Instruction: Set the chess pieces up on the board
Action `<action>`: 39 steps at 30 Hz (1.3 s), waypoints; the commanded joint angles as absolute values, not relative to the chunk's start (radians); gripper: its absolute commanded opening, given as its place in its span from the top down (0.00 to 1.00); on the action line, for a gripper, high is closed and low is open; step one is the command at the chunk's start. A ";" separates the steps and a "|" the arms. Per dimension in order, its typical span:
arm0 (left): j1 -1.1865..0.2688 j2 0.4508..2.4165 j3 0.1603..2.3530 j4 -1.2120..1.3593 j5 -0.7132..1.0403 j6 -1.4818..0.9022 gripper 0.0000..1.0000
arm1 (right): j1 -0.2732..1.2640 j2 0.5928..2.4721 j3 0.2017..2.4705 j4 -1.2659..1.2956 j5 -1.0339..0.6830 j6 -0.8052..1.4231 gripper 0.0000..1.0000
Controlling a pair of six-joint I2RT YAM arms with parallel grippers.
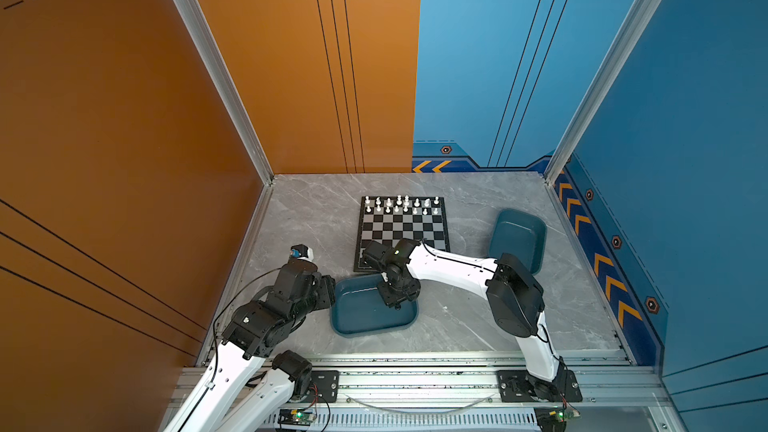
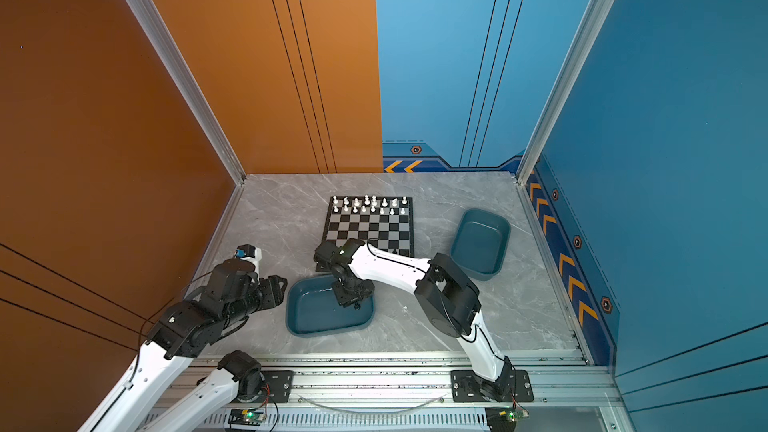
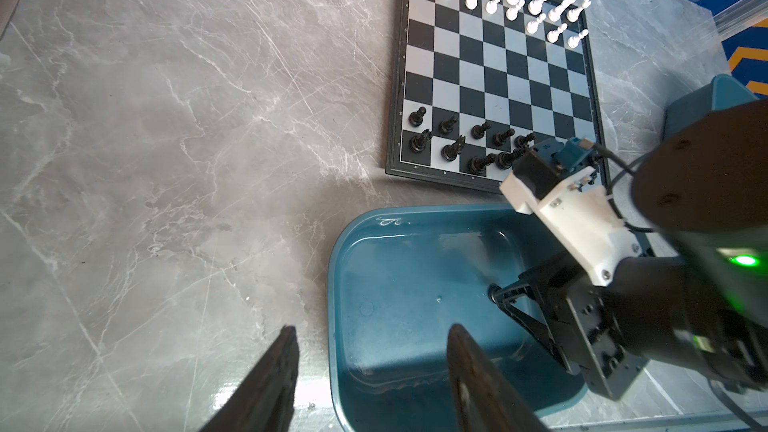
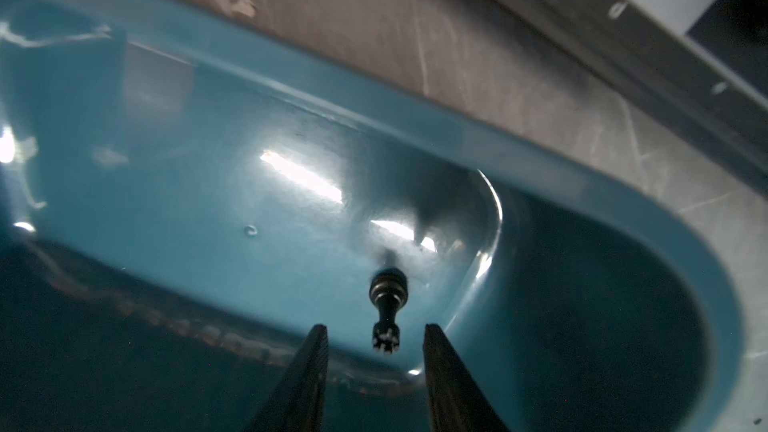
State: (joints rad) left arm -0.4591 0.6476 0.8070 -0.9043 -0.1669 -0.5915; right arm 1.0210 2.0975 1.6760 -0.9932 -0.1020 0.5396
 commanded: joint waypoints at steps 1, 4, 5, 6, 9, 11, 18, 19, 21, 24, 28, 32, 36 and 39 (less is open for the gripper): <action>-0.467 0.661 0.835 -0.915 -0.166 -0.568 0.41 | 1.020 2.113 1.660 -0.988 -0.111 0.543 0.59; -0.467 0.672 0.839 -0.915 -0.166 -0.562 0.41 | 1.020 2.120 1.659 -0.987 -0.118 0.543 0.59; -0.467 0.673 0.841 -0.915 -0.168 -0.559 0.41 | 1.020 2.121 1.657 -0.985 -0.118 0.545 0.59; -0.468 0.675 0.842 -0.917 -0.168 -0.557 0.41 | 1.021 2.123 1.656 -0.986 -0.118 0.545 0.59; -0.466 0.675 0.843 -0.916 -0.172 -0.554 0.41 | 1.019 2.127 1.655 -0.984 -0.118 0.543 0.63; -0.468 0.674 0.841 -0.916 -0.174 -0.554 0.41 | 1.017 2.128 1.655 -0.984 -0.117 0.545 0.65; -0.468 0.675 0.843 -0.917 -0.179 -0.551 0.41 | 1.012 2.136 1.655 -0.981 -0.121 0.542 0.75; -0.467 0.674 0.843 -0.916 -0.182 -0.551 0.42 | 1.011 2.134 1.655 -0.981 -0.123 0.543 0.77; -0.468 0.674 0.846 -0.917 -0.187 -0.550 0.42 | 1.009 2.132 1.655 -0.980 -0.124 0.546 0.78; -0.466 0.673 0.844 -0.916 -0.186 -0.548 0.42 | 1.005 2.129 1.648 -0.982 -0.120 0.546 0.81; -0.467 0.671 0.842 -0.916 -0.190 -0.549 0.42 | 1.000 2.119 1.648 -0.990 -0.115 0.546 0.86; -0.467 0.672 0.844 -0.916 -0.197 -0.548 0.42 | 0.988 2.083 1.684 -1.024 -0.111 0.544 0.86; -0.467 0.681 0.845 -0.903 -0.204 -0.540 0.42 | 0.963 2.029 1.757 -1.080 -0.088 0.533 0.85; -0.466 0.691 0.848 -0.883 -0.203 -0.534 0.41 | 0.930 1.998 1.818 -1.124 -0.070 0.520 0.85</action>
